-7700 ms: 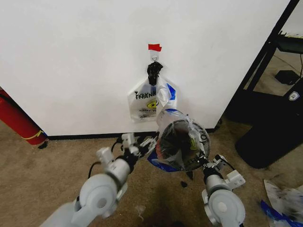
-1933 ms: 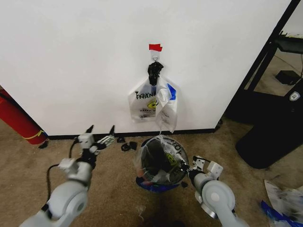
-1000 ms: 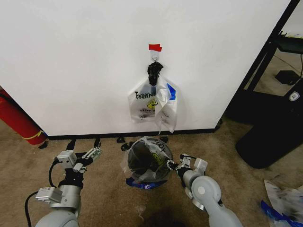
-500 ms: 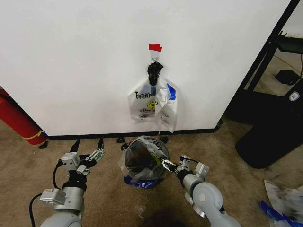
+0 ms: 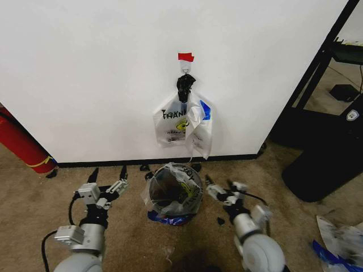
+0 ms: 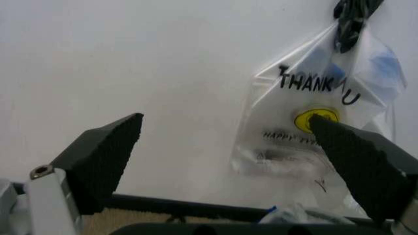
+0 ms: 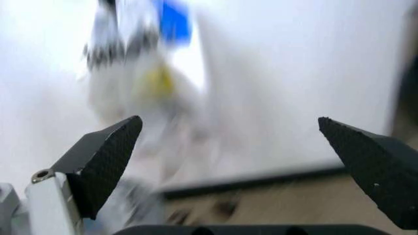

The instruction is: Pick up the garbage bag from the wall and place it over the trash bin.

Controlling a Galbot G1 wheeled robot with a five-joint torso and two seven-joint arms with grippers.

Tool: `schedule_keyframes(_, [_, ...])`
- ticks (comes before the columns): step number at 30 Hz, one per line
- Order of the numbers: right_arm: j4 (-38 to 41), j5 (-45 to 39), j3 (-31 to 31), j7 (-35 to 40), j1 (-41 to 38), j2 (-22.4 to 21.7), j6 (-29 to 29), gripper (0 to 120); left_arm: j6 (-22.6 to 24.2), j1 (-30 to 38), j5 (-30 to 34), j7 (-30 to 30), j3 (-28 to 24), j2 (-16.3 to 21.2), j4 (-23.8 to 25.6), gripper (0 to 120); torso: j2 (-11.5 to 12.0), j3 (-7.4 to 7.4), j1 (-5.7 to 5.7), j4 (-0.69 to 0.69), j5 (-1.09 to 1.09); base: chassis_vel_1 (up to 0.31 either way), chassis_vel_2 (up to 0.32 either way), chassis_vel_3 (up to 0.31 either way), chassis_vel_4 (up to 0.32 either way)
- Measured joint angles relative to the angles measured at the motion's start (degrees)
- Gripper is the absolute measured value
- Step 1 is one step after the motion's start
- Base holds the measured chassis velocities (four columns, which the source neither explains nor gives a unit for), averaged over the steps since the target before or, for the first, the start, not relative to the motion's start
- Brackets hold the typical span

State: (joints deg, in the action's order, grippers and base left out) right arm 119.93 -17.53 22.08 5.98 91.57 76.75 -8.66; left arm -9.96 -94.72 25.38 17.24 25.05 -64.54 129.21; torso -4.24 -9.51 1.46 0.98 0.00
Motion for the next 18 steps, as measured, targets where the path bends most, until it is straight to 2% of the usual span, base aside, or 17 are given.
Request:
schedule_keyframes(1, [0.7, 3.0, 1.1, 0.2, 2.0, 0.9, -3.0, 100, -0.2, 0.1, -1.0, 0.0, 0.0, -0.2, 0.0, 100, 0.0, 0.00, 0.00, 0.01, 0.00, 0.000, 0.000, 0.000, 0.000])
schedule_keyframes(3, [1.0, 4.4, 1.6, 0.3, 3.0, 1.4, -4.2, 100, -0.3, 0.1, -1.4, 0.0, 0.0, -0.3, 0.0, 100, 0.0, 0.00, 0.00, 0.00, 0.00, 0.000, 0.000, 0.000, 0.000])
schedule_keyframes(6, [3.9, 12.4, 4.5, 1.5, 8.9, 5.2, -11.2, 100, -2.2, -0.3, -4.5, -0.1, 1.1, -1.3, -1.0, 100, 0.0, 0.00, 0.00, 0.00, 0.01, 0.000, 0.000, 0.000, 0.000])
schedule_keyframes(9, [7.2, 14.9, 5.8, 2.2, 13.1, 7.5, -14.7, 100, -3.3, -1.0, -5.6, -0.2, 1.8, -2.3, -1.3, 100, 0.0, 0.00, 0.00, 0.00, 0.00, 0.000, 0.000, 0.000, 0.000])
schedule_keyframes(18, [11.5, 17.2, 6.9, 2.8, 19.5, 9.5, -20.0, 100, -4.6, -2.3, -6.8, 0.7, 1.8, -4.3, -1.0, 100, 0.0, 0.00, 0.00, 0.00, 0.00, 0.000, 0.000, 0.000, 0.000])
